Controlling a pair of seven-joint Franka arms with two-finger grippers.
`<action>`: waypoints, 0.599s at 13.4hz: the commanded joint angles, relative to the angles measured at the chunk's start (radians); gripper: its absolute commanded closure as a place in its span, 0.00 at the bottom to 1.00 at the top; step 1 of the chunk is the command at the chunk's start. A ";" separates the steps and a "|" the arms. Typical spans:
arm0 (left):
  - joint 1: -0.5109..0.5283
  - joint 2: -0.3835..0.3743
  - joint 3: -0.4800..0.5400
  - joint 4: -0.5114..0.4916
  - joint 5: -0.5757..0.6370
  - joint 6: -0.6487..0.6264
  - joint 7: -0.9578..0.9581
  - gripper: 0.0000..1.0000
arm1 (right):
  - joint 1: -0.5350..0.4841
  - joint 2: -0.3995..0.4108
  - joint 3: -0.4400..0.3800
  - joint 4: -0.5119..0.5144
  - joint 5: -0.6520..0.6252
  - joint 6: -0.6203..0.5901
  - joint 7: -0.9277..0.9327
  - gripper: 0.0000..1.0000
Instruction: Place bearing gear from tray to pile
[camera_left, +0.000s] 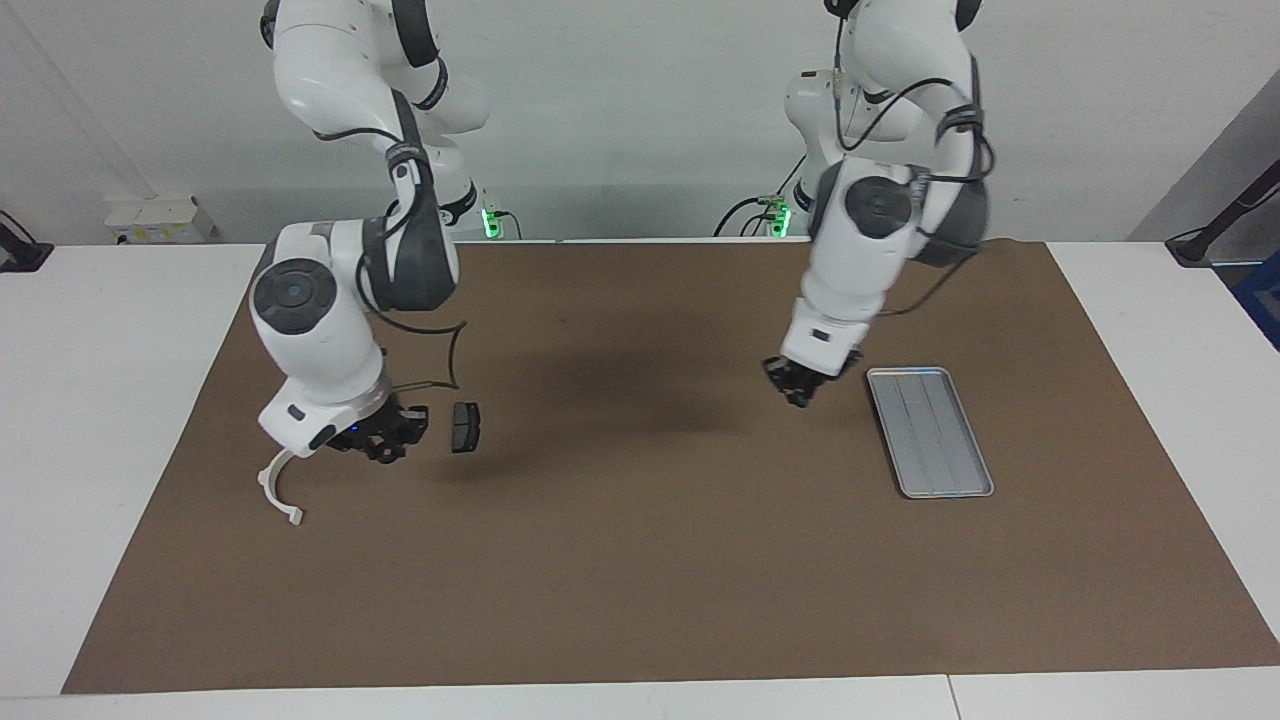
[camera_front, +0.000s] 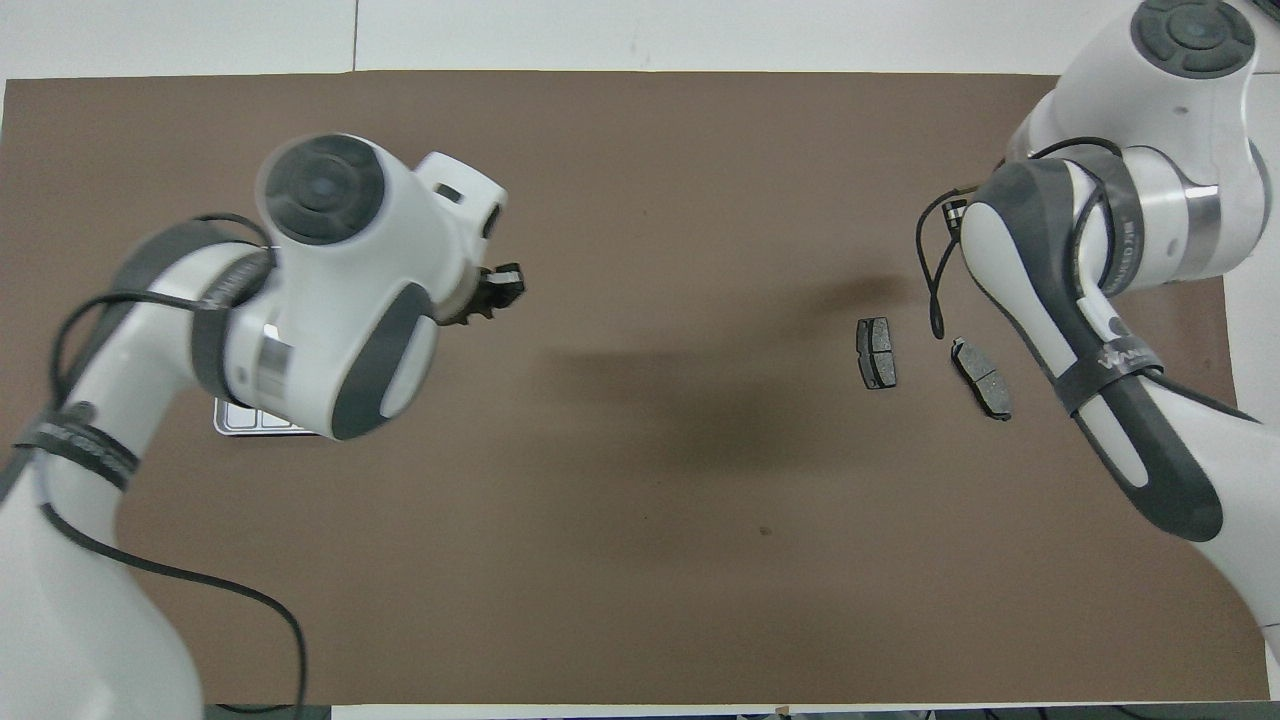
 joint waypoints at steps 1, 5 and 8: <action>-0.141 0.093 0.024 0.011 0.027 0.078 -0.193 1.00 | -0.071 -0.012 0.021 -0.108 -0.003 0.134 -0.096 1.00; -0.170 0.167 0.023 -0.078 0.051 0.296 -0.262 1.00 | -0.092 0.056 0.021 -0.120 -0.001 0.237 -0.102 1.00; -0.173 0.164 0.021 -0.134 0.051 0.353 -0.267 1.00 | -0.092 0.103 0.021 -0.122 0.009 0.313 -0.102 1.00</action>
